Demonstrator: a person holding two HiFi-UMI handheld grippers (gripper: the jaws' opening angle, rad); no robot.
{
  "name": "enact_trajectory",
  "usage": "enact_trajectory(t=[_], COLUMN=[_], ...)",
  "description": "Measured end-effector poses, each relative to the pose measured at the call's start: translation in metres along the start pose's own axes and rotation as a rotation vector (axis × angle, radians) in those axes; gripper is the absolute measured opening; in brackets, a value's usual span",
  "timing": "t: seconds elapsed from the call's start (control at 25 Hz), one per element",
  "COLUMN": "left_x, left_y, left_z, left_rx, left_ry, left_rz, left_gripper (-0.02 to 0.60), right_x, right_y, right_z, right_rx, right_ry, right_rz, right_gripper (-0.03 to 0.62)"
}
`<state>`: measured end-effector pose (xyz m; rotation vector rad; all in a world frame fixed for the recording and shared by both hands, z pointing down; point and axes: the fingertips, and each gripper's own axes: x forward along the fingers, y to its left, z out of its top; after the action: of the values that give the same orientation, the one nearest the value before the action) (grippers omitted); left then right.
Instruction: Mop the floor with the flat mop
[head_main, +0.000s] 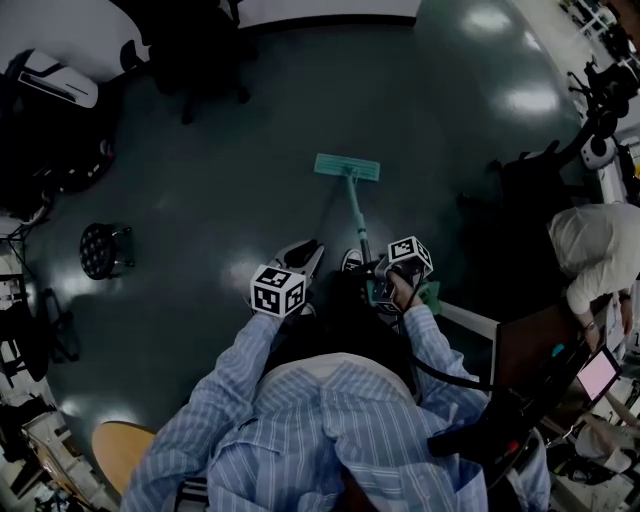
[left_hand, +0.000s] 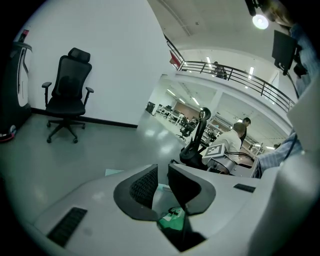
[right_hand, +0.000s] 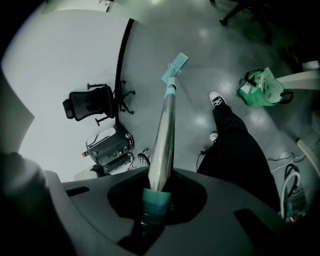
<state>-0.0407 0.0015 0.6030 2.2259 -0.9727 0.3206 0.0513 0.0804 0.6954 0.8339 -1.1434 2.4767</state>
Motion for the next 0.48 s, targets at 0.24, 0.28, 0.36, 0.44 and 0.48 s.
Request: enact_trajectory(t=[0.24, 0.28, 0.36, 0.44, 0.48], left_x=[0.066, 0.076, 0.093, 0.109, 0.116], left_y=[-0.001, -0.002, -0.003, -0.003, -0.003], left_z=[0.055, 0.063, 0.083, 0.104, 0.112], left_rx=[-0.010, -0.009, -0.002, 0.006, 0.013], left_ry=[-0.022, -0.029, -0.046, -0.061, -0.066], left_rz=[0.040, 0.045, 0.050, 0.049, 0.047], left_gripper=[0.069, 0.069, 0.069, 0.069, 0.069], right_x=[-0.035, -0.039, -0.046, -0.052, -0.054], right_y=[0.032, 0.037, 0.049, 0.062, 0.068], right_z=[0.068, 0.078, 0.100, 0.122, 0.134], right_rx=[-0.016, -0.019, -0.025, -0.033, -0.038], right_ry=[0.033, 0.038, 0.048, 0.052, 0.052], right_rz=[-0.011, -0.009, -0.006, -0.014, -0.019], right_gripper=[0.046, 0.046, 0.046, 0.046, 0.046])
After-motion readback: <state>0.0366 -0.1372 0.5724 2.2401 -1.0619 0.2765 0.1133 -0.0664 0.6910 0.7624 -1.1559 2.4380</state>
